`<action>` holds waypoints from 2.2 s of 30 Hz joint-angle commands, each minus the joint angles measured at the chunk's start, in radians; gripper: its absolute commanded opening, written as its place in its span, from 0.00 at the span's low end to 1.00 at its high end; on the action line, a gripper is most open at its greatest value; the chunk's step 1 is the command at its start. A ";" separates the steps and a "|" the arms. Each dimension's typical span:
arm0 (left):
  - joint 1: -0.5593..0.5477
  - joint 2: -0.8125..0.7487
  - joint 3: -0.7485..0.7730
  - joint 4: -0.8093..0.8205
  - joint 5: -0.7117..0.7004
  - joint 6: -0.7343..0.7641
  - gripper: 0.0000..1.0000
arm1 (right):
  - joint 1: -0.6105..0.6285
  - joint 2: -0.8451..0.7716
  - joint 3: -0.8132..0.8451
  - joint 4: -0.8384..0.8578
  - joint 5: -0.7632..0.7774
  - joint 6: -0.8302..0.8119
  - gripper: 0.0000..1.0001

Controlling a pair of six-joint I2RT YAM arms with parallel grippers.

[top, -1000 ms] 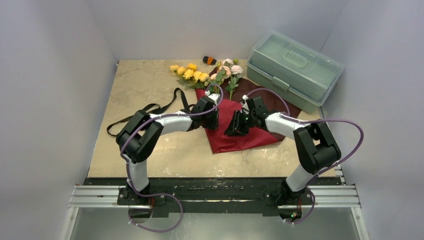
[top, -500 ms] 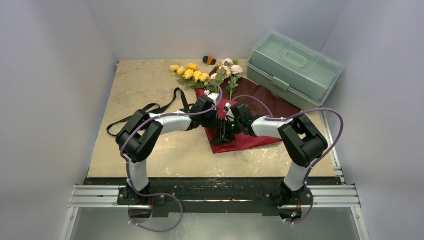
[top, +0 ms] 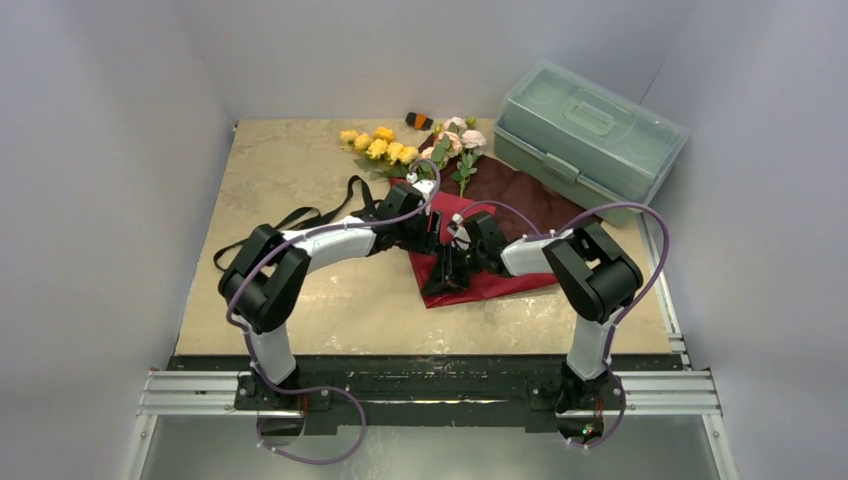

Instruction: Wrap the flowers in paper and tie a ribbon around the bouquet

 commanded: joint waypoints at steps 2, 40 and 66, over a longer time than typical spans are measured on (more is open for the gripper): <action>0.006 -0.136 0.081 -0.160 0.058 0.149 0.54 | 0.001 0.041 -0.005 0.000 0.052 -0.018 0.27; 0.158 0.092 0.073 -0.171 0.027 0.131 0.00 | 0.001 0.078 0.008 0.015 0.048 0.021 0.22; 0.325 0.303 0.329 -0.222 -0.023 0.218 0.00 | 0.000 0.122 0.068 -0.019 0.021 0.010 0.20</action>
